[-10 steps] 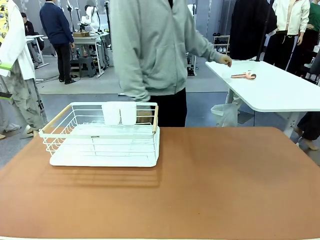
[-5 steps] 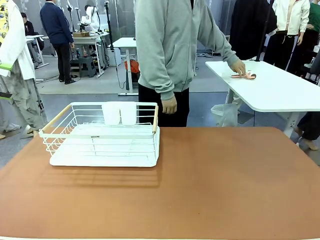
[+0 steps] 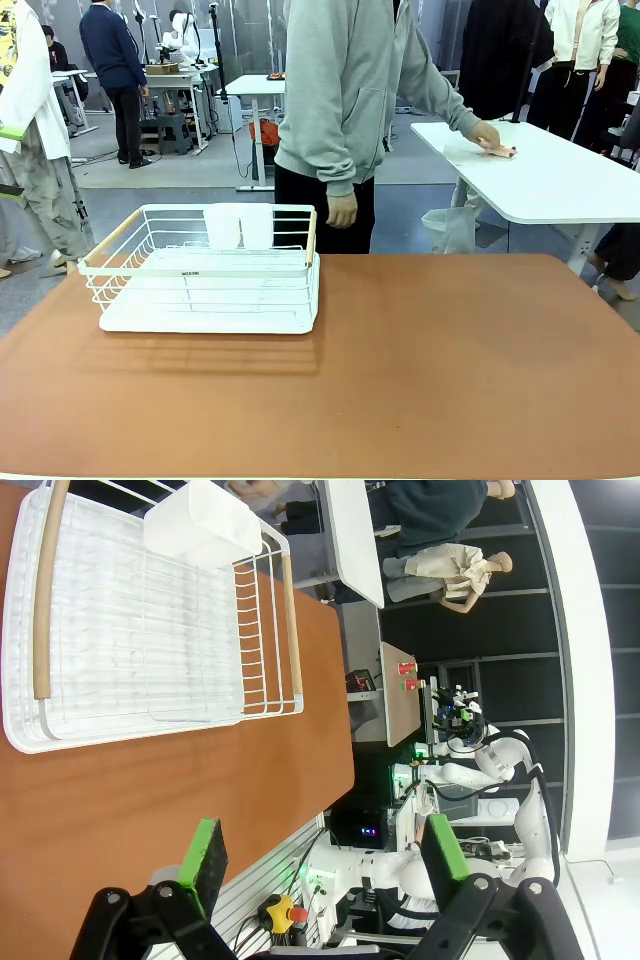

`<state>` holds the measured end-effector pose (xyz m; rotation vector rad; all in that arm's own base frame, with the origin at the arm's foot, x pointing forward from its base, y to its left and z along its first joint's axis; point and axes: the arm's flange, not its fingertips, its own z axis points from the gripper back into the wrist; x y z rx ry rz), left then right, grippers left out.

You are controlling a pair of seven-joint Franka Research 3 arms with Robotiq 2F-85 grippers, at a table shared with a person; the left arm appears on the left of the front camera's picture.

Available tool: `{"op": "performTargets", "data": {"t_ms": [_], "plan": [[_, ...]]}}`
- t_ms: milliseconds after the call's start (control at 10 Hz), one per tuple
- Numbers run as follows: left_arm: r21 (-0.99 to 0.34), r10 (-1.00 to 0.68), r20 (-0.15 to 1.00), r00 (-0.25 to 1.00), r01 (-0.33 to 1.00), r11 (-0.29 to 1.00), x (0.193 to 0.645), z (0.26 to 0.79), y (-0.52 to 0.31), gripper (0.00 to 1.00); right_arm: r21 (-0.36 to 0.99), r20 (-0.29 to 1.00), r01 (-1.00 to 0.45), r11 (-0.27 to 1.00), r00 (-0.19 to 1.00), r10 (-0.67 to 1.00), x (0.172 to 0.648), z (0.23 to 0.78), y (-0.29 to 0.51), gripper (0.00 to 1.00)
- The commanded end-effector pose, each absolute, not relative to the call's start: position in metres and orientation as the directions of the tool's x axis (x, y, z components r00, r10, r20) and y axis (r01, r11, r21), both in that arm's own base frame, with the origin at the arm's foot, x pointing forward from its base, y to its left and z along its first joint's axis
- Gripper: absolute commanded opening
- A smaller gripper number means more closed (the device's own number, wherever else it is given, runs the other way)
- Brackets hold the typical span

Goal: Clean the table.
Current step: Pick up the Lint Roller when the human hands it over.

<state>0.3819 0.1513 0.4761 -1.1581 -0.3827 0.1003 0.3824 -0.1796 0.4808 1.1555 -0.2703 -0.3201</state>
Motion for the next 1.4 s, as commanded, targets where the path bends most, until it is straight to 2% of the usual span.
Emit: {"op": "performTargets", "data": {"t_ms": [0,1300], "plan": [[-0.91,0.274,0.249,0.929,0.127,0.396,0.3806,0.4768,0.1525,1.0,0.93,0.057,0.09,0.357,0.922,-0.383,0.3801,0.4828,-0.1782,1.0],[-0.91,0.274,0.249,0.929,0.127,0.396,0.3806,0.4768,0.1525,1.0,0.93,0.057,0.09,0.357,0.922,-0.383,0.3801,0.4828,-0.1782,1.0]]}}
